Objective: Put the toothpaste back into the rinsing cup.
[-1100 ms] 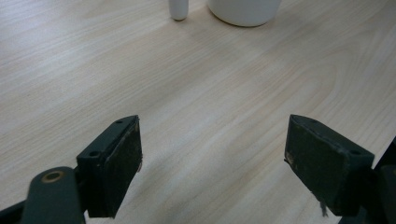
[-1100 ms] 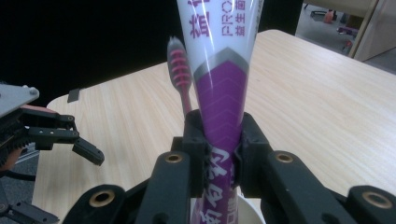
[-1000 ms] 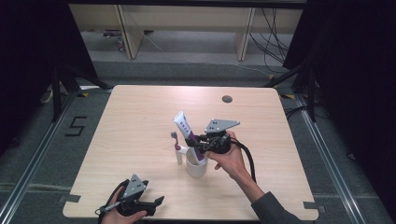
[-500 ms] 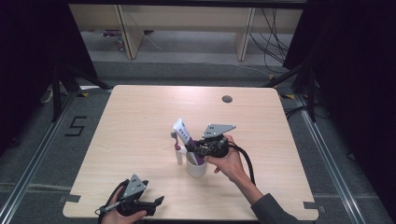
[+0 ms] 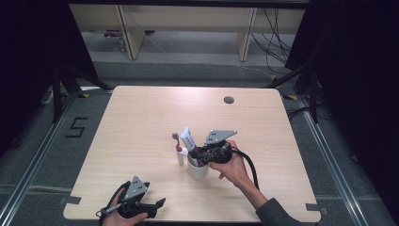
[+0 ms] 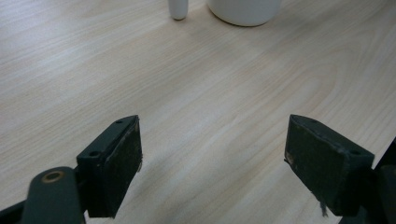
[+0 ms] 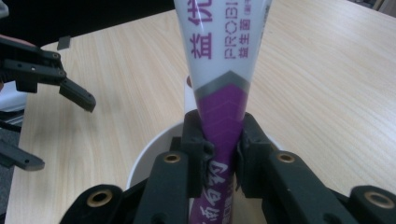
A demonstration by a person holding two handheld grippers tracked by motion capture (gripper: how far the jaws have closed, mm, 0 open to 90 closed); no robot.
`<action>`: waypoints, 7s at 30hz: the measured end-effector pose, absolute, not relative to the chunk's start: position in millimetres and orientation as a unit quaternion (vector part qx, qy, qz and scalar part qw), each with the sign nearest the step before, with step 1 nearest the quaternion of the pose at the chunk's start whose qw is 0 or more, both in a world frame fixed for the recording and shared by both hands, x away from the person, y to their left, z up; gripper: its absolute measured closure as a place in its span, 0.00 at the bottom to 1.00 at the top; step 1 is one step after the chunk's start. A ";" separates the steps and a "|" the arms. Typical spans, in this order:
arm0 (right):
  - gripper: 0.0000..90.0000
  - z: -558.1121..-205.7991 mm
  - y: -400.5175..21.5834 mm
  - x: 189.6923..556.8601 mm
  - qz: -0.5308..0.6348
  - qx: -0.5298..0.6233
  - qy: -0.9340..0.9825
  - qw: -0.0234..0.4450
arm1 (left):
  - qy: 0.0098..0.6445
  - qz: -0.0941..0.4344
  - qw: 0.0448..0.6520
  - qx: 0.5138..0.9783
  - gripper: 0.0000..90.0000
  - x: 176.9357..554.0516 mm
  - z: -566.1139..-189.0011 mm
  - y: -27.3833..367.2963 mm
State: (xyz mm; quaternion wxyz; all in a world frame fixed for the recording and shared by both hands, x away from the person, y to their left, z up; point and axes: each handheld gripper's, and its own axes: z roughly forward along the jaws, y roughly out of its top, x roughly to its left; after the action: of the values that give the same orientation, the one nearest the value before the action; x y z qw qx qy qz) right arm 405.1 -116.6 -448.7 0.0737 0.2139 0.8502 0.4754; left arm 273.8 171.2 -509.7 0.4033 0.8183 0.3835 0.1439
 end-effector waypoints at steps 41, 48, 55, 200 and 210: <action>0.55 -424.1 -148.1 396.1 0.510 0.248 0.820 0.077 | 0.383 0.143 0.399 0.820 0.21 273.8 -510.6 171.9; 0.52 -421.2 -163.8 395.8 0.512 0.256 0.816 0.083 | 0.384 0.143 0.402 0.819 0.21 274.1 -511.3 171.8; 0.49 -418.8 -176.7 391.2 0.513 0.282 0.806 0.087 | 0.384 0.143 0.404 0.818 0.21 274.8 -510.8 172.4; 0.18 -491.5 -305.3 289.3 0.415 0.420 0.801 0.098 | 0.377 0.139 0.393 0.827 0.21 274.3 -512.8 171.3; 0.18 -493.4 -307.6 282.3 0.394 0.422 0.809 0.114 | 0.376 0.140 0.395 0.827 0.21 274.9 -514.0 170.6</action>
State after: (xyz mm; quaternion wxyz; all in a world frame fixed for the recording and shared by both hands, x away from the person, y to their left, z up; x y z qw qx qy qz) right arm 282.3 -307.6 -493.4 0.1140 0.4217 0.8088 0.3937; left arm 274.9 170.6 -514.0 0.3952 0.8266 0.3756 0.1396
